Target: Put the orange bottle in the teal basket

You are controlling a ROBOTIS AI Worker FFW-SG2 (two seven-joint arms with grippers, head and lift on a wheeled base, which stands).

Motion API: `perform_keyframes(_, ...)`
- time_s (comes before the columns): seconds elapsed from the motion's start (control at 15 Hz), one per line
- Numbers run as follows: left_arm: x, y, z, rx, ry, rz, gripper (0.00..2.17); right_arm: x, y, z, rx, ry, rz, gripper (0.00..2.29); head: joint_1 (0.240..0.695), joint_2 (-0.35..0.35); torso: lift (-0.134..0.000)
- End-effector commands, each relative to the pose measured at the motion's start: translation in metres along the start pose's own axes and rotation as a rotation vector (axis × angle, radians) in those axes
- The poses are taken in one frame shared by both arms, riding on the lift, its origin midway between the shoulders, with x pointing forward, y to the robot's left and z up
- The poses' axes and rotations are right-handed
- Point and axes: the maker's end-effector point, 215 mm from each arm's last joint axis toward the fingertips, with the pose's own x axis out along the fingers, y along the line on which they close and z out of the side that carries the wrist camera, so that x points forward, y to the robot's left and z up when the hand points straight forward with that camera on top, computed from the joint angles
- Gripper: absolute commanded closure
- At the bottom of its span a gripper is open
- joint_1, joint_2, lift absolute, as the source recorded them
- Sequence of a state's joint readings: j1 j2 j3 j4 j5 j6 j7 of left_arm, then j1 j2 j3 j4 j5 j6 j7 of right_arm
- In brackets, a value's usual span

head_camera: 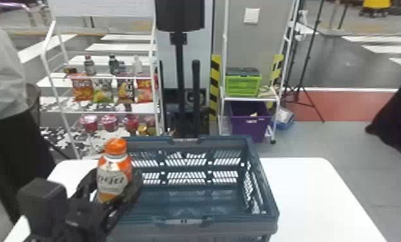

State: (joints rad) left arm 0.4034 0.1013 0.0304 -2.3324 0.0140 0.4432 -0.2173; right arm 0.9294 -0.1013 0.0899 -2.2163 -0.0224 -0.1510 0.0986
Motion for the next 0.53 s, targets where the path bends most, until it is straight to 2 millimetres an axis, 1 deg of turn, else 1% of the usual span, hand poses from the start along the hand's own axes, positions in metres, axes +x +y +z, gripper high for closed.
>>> perform_keyframes(0.0, 0.034, 0.017, -0.019, 0.046, 0.087, -0.042, 0.52, -0.001, 0.003, -0.004, -0.010, 0.010, -0.008, 0.13, 0.499, 0.000, 0.000)
perform_keyframes(0.07, 0.050, 0.016, -0.029, 0.042, 0.139, -0.091, 0.52, -0.001, 0.003, -0.005, -0.009, 0.011, -0.014, 0.13, 0.499, 0.000, 0.000)
perform_keyframes(0.2, 0.081, 0.012, -0.038, 0.083, 0.193, -0.160, 0.52, -0.001, 0.002, -0.008, -0.011, 0.017, -0.029, 0.13, 0.499, 0.000, 0.000)
perform_keyframes(0.27, 0.097, 0.006, -0.042, 0.100, 0.222, -0.206, 0.52, -0.001, 0.003, -0.011, -0.012, 0.023, -0.032, 0.13, 0.499, 0.000, 0.000)
perform_keyframes(0.33, 0.111, -0.004, -0.042, 0.110, 0.246, -0.256, 0.52, -0.001, 0.003, -0.014, -0.008, 0.028, -0.034, 0.13, 0.499, 0.000, 0.000)
perform_keyframes(0.47, 0.140, -0.024, -0.049, 0.154, 0.290, -0.344, 0.52, -0.001, 0.003, -0.020, -0.006, 0.037, -0.046, 0.13, 0.499, 0.000, 0.000)
